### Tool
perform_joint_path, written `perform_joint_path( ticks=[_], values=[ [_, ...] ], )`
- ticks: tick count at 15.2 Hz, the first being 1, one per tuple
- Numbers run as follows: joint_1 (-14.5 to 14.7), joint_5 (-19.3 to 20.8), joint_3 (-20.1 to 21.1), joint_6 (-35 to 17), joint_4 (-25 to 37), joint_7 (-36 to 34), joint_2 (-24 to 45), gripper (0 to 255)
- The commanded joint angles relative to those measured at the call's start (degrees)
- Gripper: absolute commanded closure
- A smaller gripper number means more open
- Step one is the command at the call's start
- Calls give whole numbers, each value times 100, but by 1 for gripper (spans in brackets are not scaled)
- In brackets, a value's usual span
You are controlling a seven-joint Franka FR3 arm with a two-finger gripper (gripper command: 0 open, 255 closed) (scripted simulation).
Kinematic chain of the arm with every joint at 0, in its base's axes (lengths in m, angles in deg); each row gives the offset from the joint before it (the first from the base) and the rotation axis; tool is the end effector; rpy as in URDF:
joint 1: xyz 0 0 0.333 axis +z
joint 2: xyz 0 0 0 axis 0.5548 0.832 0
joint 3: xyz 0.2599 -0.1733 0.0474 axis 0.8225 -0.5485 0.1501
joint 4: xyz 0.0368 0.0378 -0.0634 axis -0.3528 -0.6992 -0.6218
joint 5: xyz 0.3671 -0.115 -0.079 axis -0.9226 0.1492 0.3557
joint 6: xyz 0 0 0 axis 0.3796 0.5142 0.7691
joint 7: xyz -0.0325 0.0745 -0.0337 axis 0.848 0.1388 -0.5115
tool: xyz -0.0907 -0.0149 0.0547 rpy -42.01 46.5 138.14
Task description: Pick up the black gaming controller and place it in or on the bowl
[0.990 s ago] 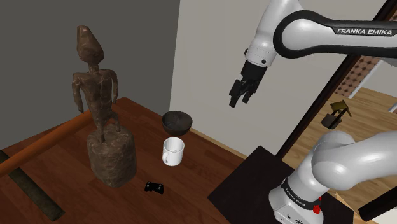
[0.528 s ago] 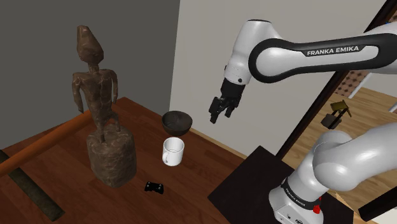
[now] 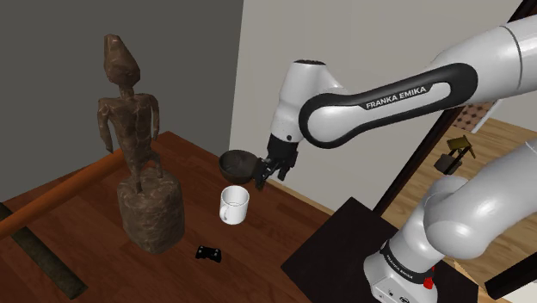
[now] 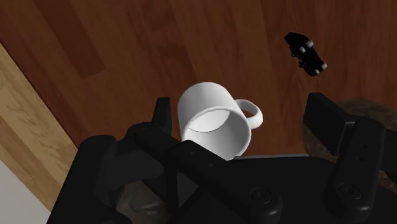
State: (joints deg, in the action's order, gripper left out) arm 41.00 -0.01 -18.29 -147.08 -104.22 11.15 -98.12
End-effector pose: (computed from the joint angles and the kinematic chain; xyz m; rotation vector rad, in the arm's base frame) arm 0.3871 0.2137 0.3917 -3.0490 0.0250 0.0148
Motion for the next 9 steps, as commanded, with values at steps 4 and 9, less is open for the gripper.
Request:
perform_joint_path(
  ticks=[4, 9],
  values=[
    [72, 293, 422, -779, 323, -589, 1096, 0],
    [230, 961, 631, -1360, 842, -1346, 2269, 0]
  ],
)
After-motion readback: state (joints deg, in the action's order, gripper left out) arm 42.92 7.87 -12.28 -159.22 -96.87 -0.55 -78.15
